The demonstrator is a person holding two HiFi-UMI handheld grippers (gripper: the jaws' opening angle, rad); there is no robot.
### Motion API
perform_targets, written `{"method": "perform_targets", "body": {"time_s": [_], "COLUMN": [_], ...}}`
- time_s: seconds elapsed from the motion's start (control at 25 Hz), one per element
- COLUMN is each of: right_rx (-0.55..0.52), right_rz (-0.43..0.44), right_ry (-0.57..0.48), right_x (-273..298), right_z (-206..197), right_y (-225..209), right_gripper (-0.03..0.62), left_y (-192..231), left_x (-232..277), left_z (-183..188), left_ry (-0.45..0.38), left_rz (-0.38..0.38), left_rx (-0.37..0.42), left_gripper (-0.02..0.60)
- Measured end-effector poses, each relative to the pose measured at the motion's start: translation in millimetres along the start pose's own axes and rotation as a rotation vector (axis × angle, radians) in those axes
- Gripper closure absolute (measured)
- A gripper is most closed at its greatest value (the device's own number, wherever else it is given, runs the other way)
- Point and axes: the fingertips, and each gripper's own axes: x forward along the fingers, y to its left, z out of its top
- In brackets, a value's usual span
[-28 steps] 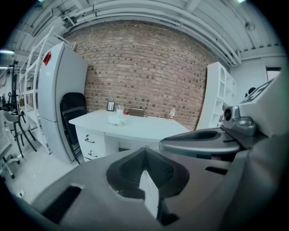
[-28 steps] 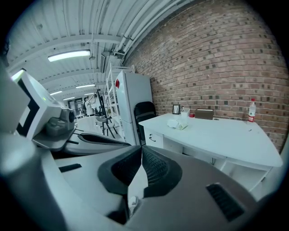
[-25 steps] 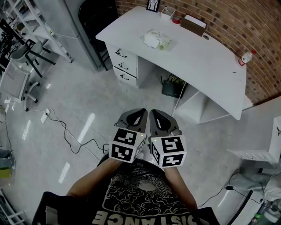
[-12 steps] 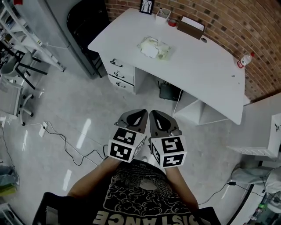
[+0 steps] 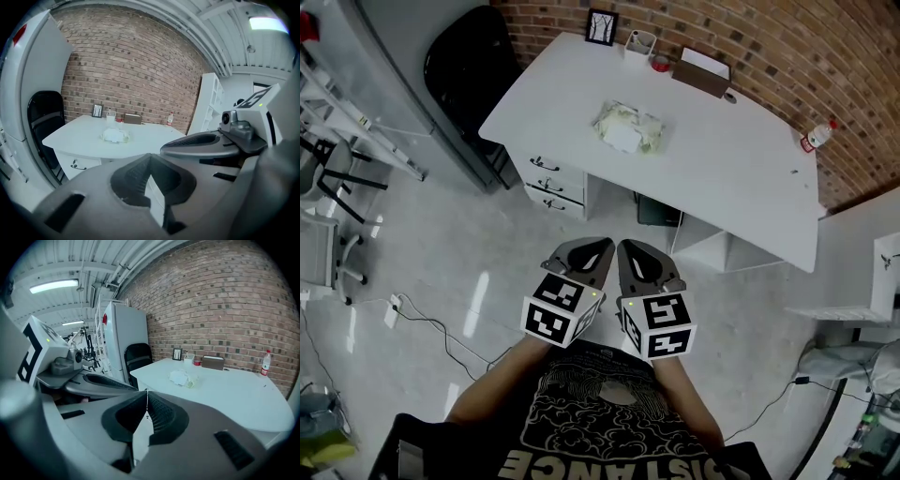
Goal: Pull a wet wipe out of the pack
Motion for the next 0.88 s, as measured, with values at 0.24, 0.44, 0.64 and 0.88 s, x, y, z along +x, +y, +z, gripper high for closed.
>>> {"method": "perform_targets", "body": {"time_s": [0.24, 0.44, 0.64, 0.88], "right_rx": [-0.005, 0.003, 0.020, 0.026], "right_rz": [-0.034, -0.072, -0.097, -0.109], "right_ry": [-0.007, -0.003, -0.004, -0.019], "right_x": [29.3, 50.4, 62.9, 75.1], "right_z": [20.3, 29.0, 32.8, 43.9], "right_y": [7.6, 12.6, 15.0, 14.1], "right_gripper": [0.576, 0.576, 0.576, 0.574], "left_y": [34.1, 57.1, 72.5, 88.0], "left_x": [0.7, 2.4, 4.5, 5.8], "left_z": [18.7, 21.2, 21.7, 27.9], "left_ry": [-0.017, -0.013, -0.010, -0.008], "left_rz": [-0.052, -0.075, -0.083, -0.069], "left_rx": [0.019, 0.023, 0.011, 0.029], "left_gripper": [0.571, 0.571, 0.571, 0.571]}}
